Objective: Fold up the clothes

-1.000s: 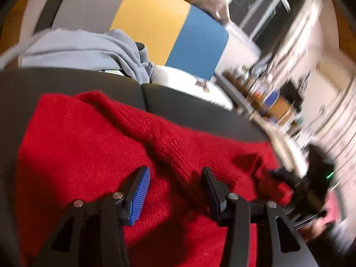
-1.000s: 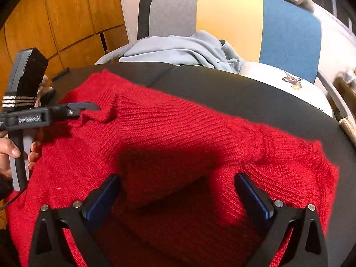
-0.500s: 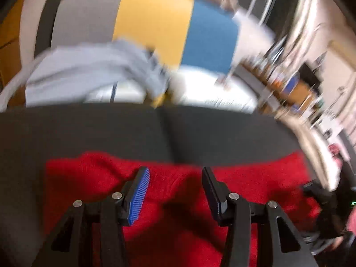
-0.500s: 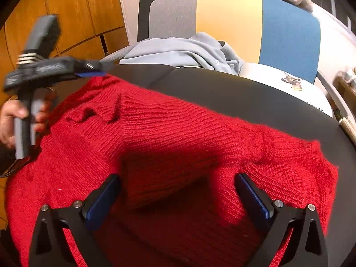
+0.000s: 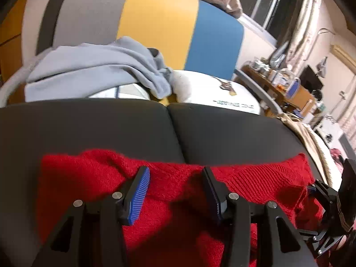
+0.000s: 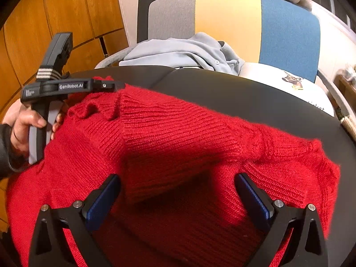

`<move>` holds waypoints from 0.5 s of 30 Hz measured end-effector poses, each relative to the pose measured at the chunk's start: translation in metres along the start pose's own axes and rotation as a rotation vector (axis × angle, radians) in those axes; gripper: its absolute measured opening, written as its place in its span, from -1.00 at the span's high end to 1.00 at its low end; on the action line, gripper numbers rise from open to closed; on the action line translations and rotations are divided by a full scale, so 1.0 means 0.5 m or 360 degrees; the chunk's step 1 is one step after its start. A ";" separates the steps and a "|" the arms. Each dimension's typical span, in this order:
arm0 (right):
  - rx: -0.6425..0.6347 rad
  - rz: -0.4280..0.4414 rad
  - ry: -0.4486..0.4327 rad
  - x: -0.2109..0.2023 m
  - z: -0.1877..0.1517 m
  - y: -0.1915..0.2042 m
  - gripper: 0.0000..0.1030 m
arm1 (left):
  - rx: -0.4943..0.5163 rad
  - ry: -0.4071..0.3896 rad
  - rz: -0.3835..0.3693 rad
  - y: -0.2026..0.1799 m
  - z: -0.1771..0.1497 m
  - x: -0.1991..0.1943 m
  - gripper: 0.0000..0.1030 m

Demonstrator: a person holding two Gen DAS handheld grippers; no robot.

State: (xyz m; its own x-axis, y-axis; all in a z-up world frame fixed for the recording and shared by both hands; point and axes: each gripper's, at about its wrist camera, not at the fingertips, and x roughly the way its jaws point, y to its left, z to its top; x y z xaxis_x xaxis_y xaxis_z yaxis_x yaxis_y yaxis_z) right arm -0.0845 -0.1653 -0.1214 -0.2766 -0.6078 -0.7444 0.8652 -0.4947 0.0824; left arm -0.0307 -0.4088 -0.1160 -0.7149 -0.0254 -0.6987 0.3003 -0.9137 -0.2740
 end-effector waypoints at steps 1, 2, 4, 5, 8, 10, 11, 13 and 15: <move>-0.0006 -0.0014 0.0007 0.005 0.006 -0.001 -1.00 | -0.0020 -0.0003 0.0030 0.001 0.004 -0.010 0.04; -0.0011 -0.0027 0.0014 0.009 0.011 -0.001 -1.00 | -0.0060 -0.0032 0.0046 0.003 0.003 -0.035 0.02; -0.0014 -0.0035 0.0022 0.011 0.016 -0.002 -1.00 | -0.0096 -0.0133 0.0030 0.000 -0.017 -0.103 0.01; -0.0012 -0.0039 0.0030 0.009 0.017 -0.001 -1.00 | -0.0088 -0.0163 0.0001 -0.004 -0.034 -0.137 -0.01; 0.0048 -0.0058 0.0083 -0.010 0.021 0.004 -1.00 | 0.0043 -0.0152 -0.0036 -0.024 -0.105 -0.217 -0.02; 0.0114 -0.0003 0.0055 -0.052 0.013 0.013 -1.00 | 0.0082 -0.0122 -0.0049 -0.024 -0.165 -0.254 -0.02; 0.0142 0.0036 0.0019 -0.082 0.003 0.023 -1.00 | 0.0100 -0.0105 -0.0055 -0.024 -0.195 -0.271 -0.02; 0.0175 0.0100 -0.0027 -0.142 -0.037 0.051 -1.00 | 0.0075 -0.0058 -0.0059 -0.008 -0.254 -0.293 -0.02; 0.0171 0.0143 -0.0005 -0.183 -0.093 0.082 -1.00 | 0.0038 -0.0018 -0.0041 0.009 -0.308 -0.307 -0.02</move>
State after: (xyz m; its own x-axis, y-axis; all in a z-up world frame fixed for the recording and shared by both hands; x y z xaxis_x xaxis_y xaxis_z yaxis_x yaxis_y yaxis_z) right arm -0.0045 -0.1012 -0.0808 -0.2015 -0.6544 -0.7288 0.8369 -0.5016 0.2191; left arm 0.1776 -0.3465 -0.1116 -0.7294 -0.0063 -0.6841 0.2667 -0.9235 -0.2758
